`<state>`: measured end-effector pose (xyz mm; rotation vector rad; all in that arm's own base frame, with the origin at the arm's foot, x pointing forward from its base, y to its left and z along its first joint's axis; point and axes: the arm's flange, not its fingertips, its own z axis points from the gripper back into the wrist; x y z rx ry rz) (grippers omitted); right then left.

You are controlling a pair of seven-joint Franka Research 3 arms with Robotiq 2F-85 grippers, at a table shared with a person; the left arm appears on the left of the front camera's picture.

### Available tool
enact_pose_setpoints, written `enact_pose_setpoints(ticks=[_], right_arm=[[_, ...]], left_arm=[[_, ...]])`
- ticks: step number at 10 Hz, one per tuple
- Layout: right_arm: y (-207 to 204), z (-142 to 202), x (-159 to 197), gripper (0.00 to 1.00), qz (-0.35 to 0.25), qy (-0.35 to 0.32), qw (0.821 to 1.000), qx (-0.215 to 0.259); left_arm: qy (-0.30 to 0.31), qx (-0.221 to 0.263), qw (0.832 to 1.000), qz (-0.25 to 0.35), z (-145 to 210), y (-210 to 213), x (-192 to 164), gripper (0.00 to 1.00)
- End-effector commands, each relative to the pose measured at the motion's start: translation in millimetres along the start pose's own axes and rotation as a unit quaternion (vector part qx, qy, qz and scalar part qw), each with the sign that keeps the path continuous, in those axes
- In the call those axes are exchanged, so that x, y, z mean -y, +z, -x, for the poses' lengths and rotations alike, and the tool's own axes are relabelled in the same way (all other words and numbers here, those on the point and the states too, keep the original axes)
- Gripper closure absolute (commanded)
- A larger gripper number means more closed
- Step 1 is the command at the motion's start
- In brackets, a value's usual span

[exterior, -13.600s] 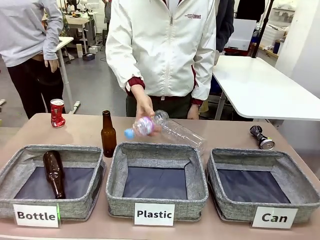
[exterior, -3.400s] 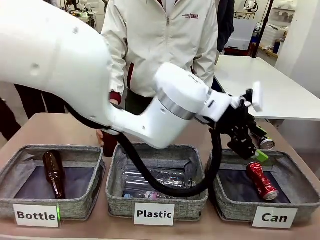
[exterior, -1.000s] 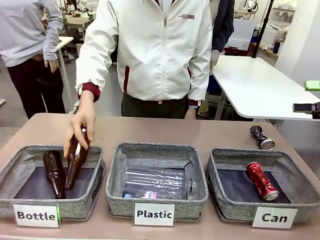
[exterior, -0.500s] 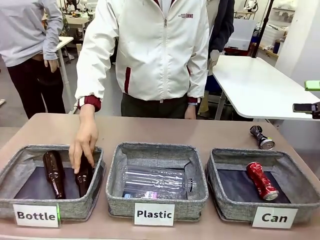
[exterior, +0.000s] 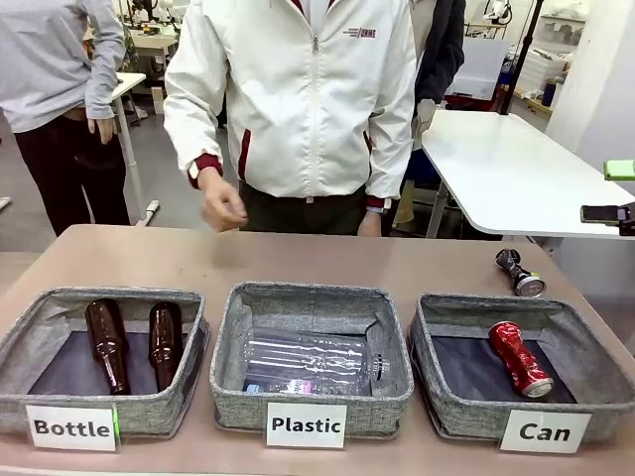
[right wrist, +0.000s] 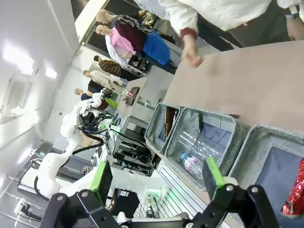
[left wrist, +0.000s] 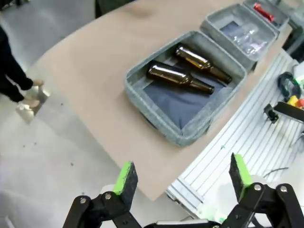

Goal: Sort the can waste into the basket.
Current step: Pick up the can waste from the table and place it in the right Fabric basket.

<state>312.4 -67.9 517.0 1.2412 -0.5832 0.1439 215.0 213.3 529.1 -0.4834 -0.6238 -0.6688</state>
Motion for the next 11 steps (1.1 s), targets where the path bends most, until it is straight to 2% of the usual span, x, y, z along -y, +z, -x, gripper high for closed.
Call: enact_pose_setpoints(ticks=[1,2,4,5,11], right_arm=[[0,1,-1,0.00,-0.003,0.003,1.000,-0.003],[0,1,-1,0.00,-0.003,0.003,1.000,-0.003],[0,1,-1,0.00,-0.003,0.003,1.000,-0.003],[0,1,-1,0.00,-0.003,0.003,1.000,-0.003],[0,0,0,0.00,0.000,0.000,1.000,0.000]], left_arm=[[-0.041,0.000,0.998,0.046,-26,-50,-10,0.00],[-0.074,-0.007,0.992,0.100,-40,-89,-17,0.00],[-0.119,0.022,0.982,0.146,-58,-137,-26,0.00],[-0.067,-0.008,0.993,0.094,-44,-96,-4,0.00],[-0.067,-0.008,0.993,0.094,-44,-96,-4,0.00]])
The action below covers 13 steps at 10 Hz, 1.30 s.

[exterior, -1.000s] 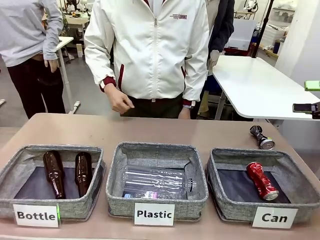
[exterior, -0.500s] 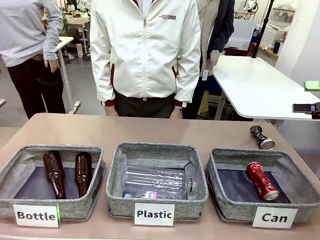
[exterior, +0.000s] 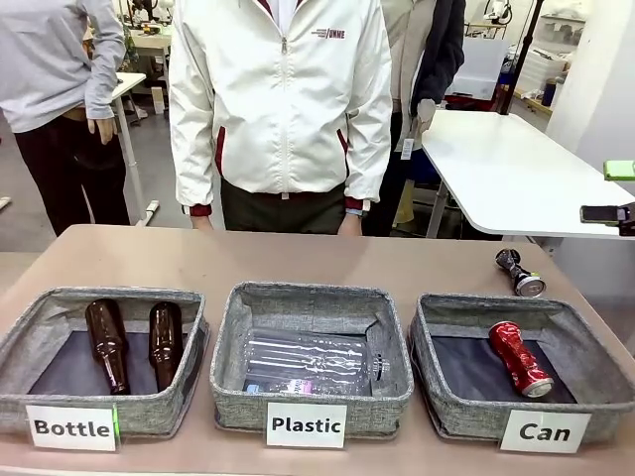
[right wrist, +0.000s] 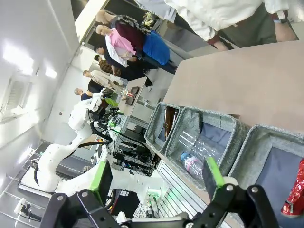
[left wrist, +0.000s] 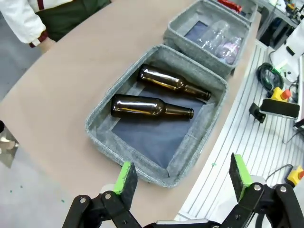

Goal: Sort the can waste into the basket.
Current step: Pick up the can waste from the table and place it in the right Fabric basket.

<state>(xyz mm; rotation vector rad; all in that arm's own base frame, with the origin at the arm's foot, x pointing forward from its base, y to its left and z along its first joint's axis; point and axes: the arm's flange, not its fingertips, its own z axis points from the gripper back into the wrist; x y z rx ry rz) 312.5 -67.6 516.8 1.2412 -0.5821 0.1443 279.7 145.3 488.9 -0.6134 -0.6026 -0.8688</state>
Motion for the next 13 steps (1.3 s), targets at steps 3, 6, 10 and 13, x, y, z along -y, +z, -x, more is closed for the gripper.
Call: enact_pose_setpoints(ticks=[3,6,10,13], right_arm=[[-65,-38,-45,0.00,0.382,0.053,0.921,-0.044],[-89,-79,-32,0.00,0.659,-0.028,0.751,-0.037],[-57,-82,-20,0.00,0.586,-0.080,0.806,0.012],[-52,-75,12,0.00,0.621,-0.020,0.783,-0.010]], left_arm=[[0.006,-0.007,1.000,0.003,-3,-3,1,0.00],[0.006,-0.007,1.000,0.003,-3,-3,1,0.00],[0.006,-0.007,1.000,0.003,-3,-3,1,0.00],[0.006,-0.007,1.000,0.003,-3,-3,1,0.00]])
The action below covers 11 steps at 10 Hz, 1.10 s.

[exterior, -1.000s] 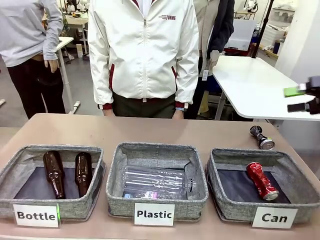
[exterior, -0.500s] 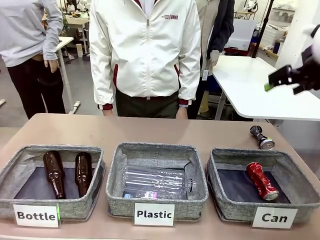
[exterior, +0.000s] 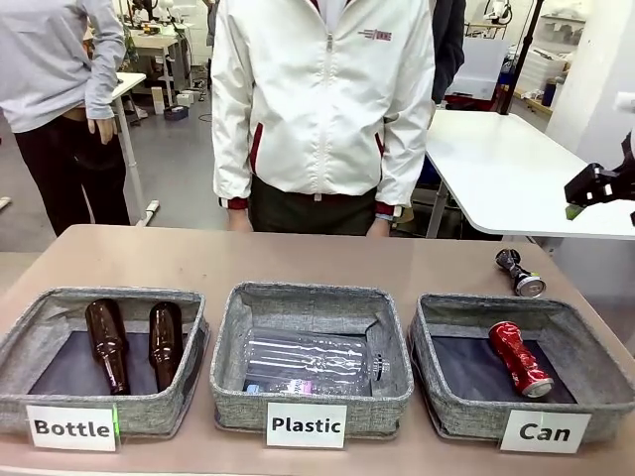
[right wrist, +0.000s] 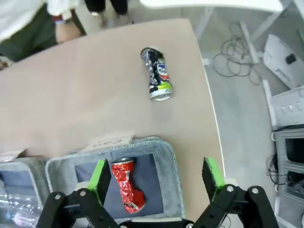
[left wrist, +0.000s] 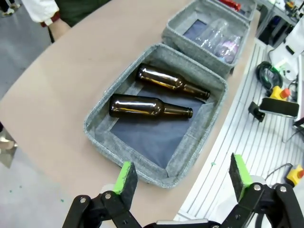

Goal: Sort the can waste into the basket.
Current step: Pick up the can waste from the table and place it in the right Fabric basket.

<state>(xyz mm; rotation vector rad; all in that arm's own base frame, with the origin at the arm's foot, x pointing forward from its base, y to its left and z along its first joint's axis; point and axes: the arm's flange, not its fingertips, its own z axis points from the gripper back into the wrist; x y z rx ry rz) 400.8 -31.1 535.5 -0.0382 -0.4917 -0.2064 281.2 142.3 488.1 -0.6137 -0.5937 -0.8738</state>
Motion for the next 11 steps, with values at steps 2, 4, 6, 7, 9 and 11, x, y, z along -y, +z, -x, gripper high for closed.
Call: enact_pose_setpoints(ticks=[2,4,6,7,9,11], right_arm=[[-5,-12,-29,0.00,0.110,0.025,0.991,-0.067],[-47,-84,-36,0.00,0.115,0.040,0.982,-0.142],[-124,-144,-36,0.00,0.095,0.041,0.974,-0.203],[-159,-154,-30,0.00,0.077,0.024,0.974,-0.214],[-201,-144,-19,0.00,0.036,0.010,0.977,-0.210],[-244,-128,-12,0.00,0.027,0.015,0.980,-0.197]], left_arm=[[0.007,-0.003,1.000,0.000,-1,0,1,0.00],[0.007,-0.003,1.000,0.000,-1,0,1,0.00],[0.007,-0.003,1.000,0.000,-1,0,1,0.00],[0.007,-0.003,1.000,0.000,-1,0,1,0.00],[0.007,-0.003,1.000,0.000,-1,0,1,0.00],[0.007,-0.003,1.000,0.000,-1,0,1,0.00]])
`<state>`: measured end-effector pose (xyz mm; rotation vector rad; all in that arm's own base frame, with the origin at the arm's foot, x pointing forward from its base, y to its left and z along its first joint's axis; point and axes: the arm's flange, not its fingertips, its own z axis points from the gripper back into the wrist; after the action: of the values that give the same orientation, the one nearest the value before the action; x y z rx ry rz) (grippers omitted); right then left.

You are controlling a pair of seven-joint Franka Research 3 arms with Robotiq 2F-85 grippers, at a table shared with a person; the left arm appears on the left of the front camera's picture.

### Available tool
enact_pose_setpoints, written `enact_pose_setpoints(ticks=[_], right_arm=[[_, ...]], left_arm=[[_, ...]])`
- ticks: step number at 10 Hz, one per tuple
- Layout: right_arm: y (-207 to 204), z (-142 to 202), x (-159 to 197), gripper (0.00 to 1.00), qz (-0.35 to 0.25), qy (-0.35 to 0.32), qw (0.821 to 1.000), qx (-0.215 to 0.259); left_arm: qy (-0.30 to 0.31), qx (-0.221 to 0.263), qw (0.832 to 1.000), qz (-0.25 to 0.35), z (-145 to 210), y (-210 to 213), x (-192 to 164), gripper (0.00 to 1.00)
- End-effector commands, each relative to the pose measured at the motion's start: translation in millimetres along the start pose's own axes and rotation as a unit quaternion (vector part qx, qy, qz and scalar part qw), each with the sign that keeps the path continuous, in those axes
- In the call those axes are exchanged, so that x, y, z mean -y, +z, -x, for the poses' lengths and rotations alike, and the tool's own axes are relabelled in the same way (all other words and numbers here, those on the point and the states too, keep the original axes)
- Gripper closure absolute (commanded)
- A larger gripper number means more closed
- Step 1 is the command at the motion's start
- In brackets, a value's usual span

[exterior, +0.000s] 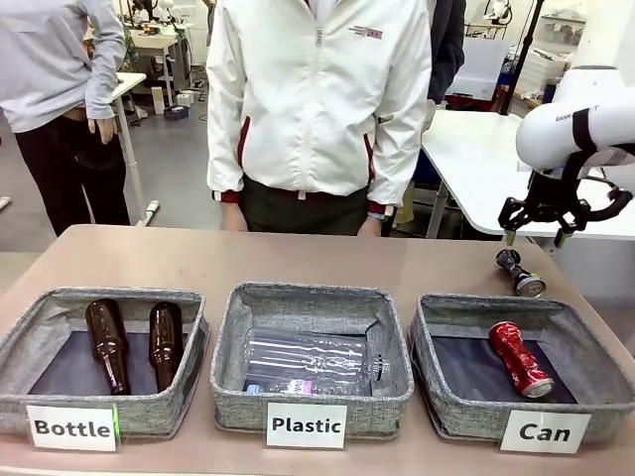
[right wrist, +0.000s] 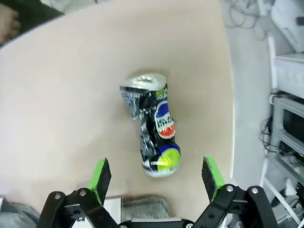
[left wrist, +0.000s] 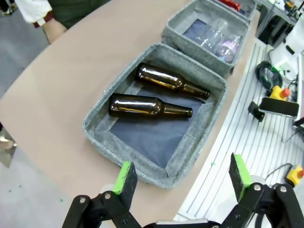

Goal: Sort the can waste into the basket.
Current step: Pick up the can waste from the table and place it in the right Fabric basket.

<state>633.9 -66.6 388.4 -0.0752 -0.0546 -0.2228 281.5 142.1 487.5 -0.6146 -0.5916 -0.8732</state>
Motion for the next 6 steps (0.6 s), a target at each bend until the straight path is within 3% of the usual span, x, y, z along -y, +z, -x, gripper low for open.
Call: enact_pose_setpoints(ticks=[1,6], right_arm=[[-27,9,-2,0.00,-0.021,0.015,0.999,0.019],[-84,23,-17,0.00,-0.001,0.033,0.999,0.009]], left_arm=[[0.006,-0.002,1.000,0.000,-1,1,2,0.00],[0.006,-0.002,1.000,0.000,-1,1,2,0.00]])
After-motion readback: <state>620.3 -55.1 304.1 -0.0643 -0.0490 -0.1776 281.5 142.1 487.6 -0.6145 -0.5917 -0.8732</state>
